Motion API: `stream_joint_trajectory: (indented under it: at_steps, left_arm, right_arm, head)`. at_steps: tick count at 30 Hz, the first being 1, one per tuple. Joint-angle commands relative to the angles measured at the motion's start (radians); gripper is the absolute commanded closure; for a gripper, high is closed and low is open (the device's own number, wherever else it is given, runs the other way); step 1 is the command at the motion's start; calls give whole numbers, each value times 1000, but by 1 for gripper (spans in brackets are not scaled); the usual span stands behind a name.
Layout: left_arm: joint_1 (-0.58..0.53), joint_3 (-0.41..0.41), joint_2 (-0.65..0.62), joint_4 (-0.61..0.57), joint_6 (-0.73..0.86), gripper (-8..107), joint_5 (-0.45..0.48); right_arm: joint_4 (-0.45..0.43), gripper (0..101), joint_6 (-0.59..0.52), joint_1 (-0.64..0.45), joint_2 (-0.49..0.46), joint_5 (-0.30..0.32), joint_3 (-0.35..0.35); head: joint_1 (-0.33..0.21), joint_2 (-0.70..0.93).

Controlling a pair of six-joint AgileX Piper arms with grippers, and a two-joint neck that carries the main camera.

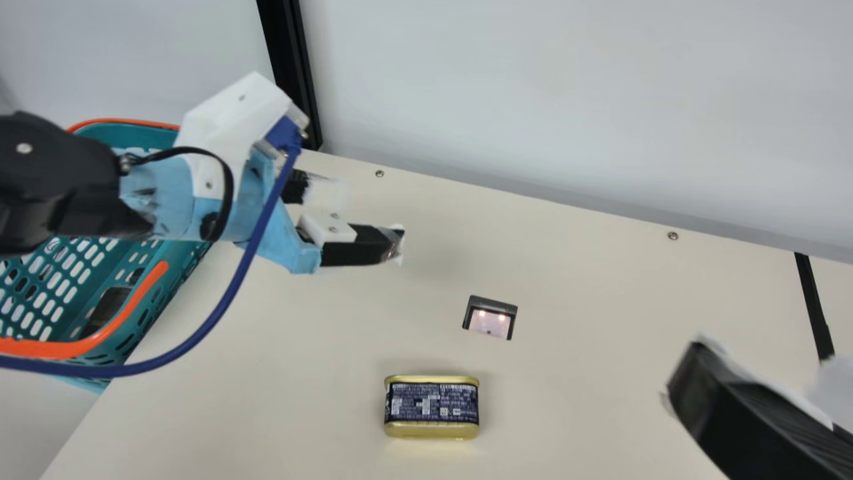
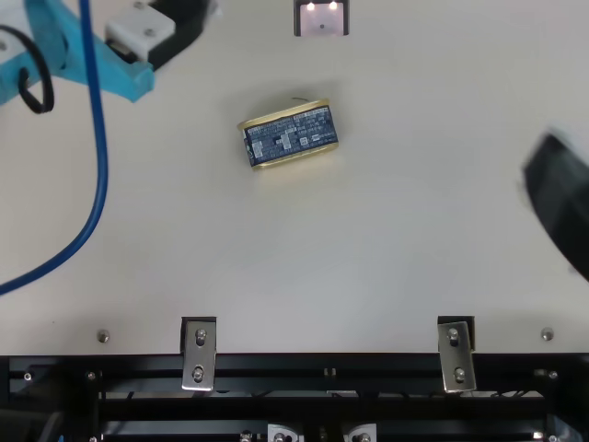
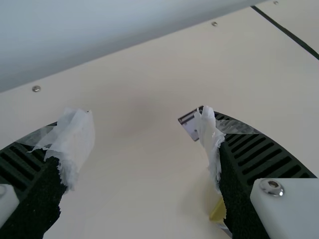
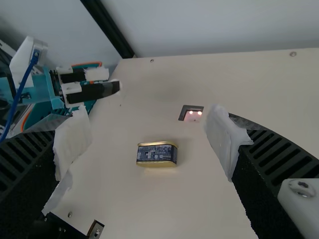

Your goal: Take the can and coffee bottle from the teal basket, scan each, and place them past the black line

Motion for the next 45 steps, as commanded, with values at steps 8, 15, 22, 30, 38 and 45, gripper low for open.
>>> stream_joint_trajectory:
  at_steps: [8,15,22,30,38,45]
  left_arm:
    - [-52,146,-118,-174,105,9,-317]
    - [-55,156,-118,-179,106,9,-349]
    - [-82,160,-121,-77,-14,9,-414]
    - [-71,213,-142,19,-147,9,-513]
    - [16,285,-211,123,-276,9,-524]
    - [89,354,-291,207,-358,9,-490]
  right_arm:
    - [112,0,-235,2,278,68,-123]
    - [110,0,-249,4,301,70,-136]
    - [93,0,-274,16,349,149,-184]
    - [20,0,-348,154,525,206,-270]
    - [-35,0,-478,301,695,206,-320]
    - [-100,0,-629,386,789,206,-381]
  head:
    - [0,-1]
    - [0,-1]
    - [0,-1]
    - [0,-1]
    - [0,-1]
    - [0,-1]
